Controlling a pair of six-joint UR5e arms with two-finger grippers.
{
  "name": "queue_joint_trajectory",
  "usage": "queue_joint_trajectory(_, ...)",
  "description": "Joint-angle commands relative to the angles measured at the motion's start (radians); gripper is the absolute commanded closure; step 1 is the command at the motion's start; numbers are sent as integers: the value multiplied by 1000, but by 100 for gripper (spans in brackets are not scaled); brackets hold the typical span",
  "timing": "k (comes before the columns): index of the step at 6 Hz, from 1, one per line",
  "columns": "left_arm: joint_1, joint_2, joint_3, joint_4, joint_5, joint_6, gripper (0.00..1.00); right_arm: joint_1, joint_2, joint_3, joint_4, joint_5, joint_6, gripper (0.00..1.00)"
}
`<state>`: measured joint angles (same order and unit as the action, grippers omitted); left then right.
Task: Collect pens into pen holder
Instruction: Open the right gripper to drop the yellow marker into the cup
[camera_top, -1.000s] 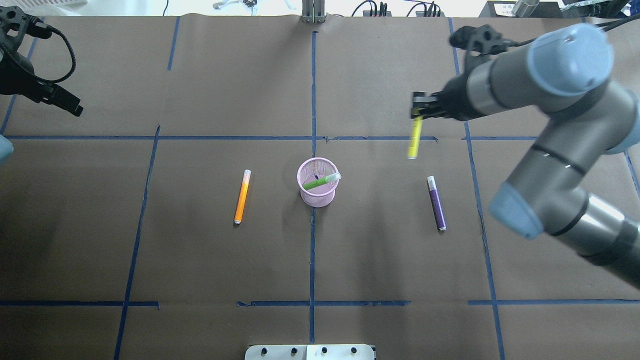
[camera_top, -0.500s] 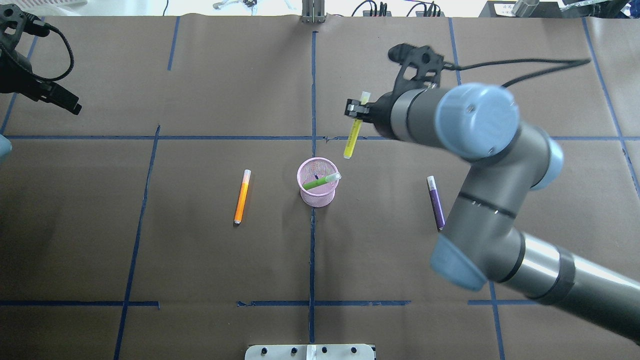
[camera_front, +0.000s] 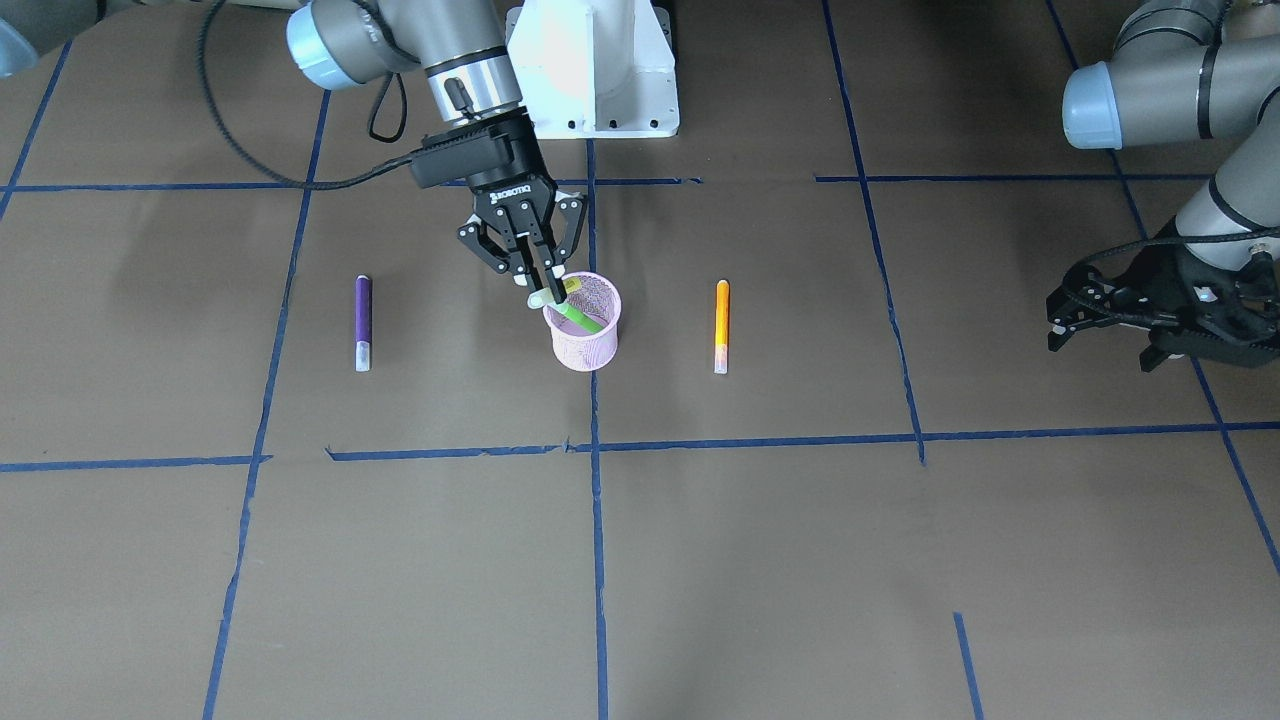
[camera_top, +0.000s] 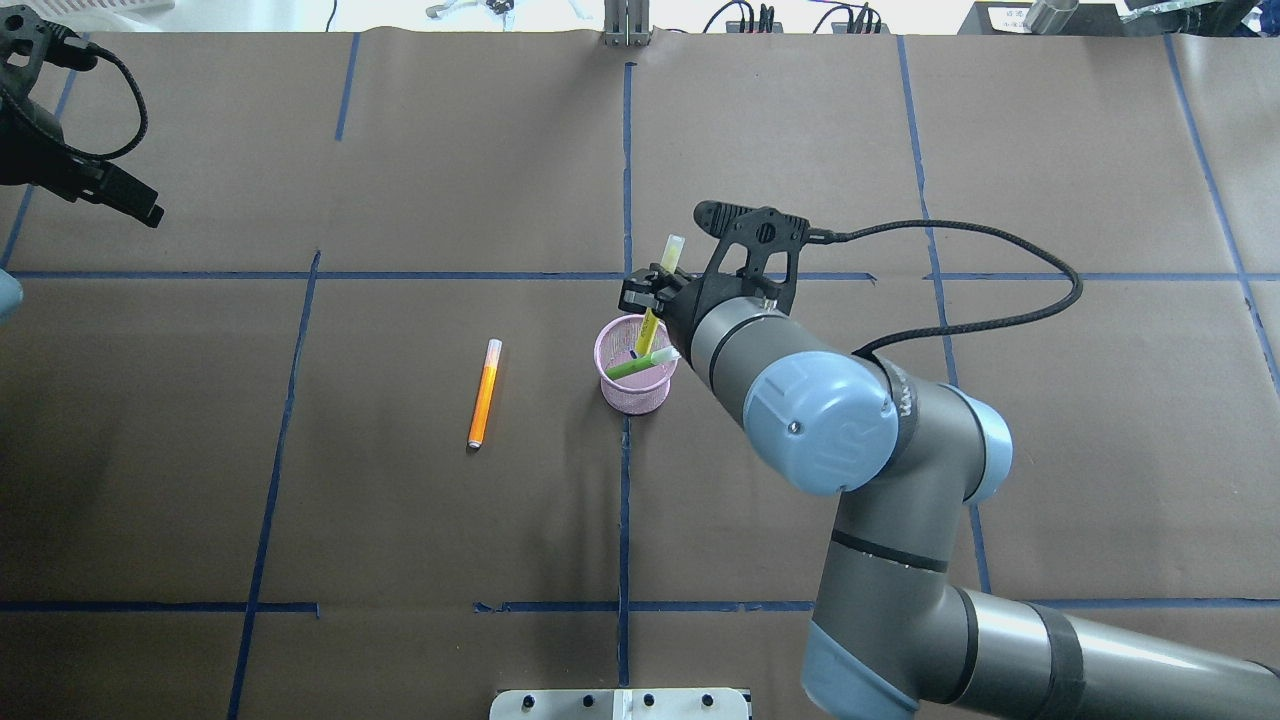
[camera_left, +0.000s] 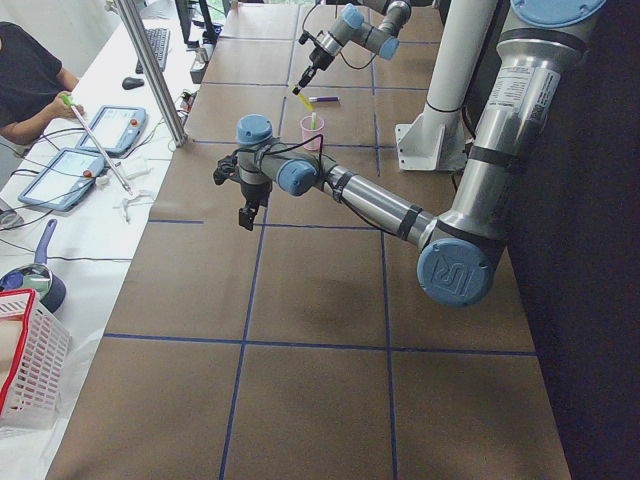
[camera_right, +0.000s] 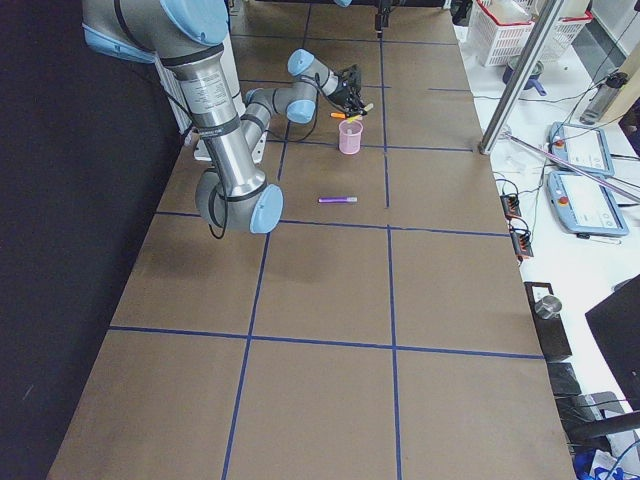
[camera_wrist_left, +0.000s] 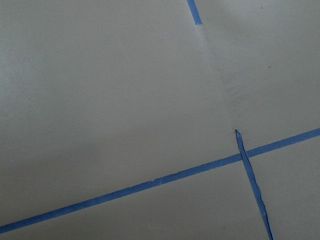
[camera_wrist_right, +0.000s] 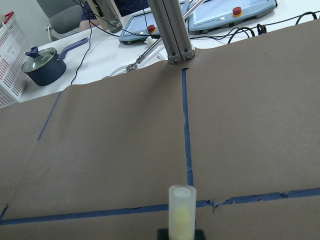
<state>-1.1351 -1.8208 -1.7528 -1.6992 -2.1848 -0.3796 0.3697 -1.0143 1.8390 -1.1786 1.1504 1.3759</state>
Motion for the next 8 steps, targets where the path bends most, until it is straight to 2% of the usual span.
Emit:
queue_joint_trajectory(1,0,0,-1,1,0,-1,0,-15,3,-7,-9,-29,0,90)
queue_joint_trajectory(2,0,0,-1,0,0,-2,0,-15,17,-33,-4,-31,0,69)
queue_joint_trajectory(3,3,-8,-1,0,0,-18,0,-15,22,-44,-7,-31,0,31)
queue_joint_trajectory(4,9,-17,3,0,-1,-77,0,-15,20,-44,-9,-31,-1,13)
queue_joint_trajectory(5,24,-41,9,1,-1,-97,0,-12,19,-28,-3,-25,-1,11)
queue_joint_trajectory(6,90,-88,3,13,-4,-143,0,1,17,-3,-3,1,-3,11)
queue_joint_trajectory(8,245,-190,18,56,-4,-241,0,113,-68,84,-6,205,-3,12)
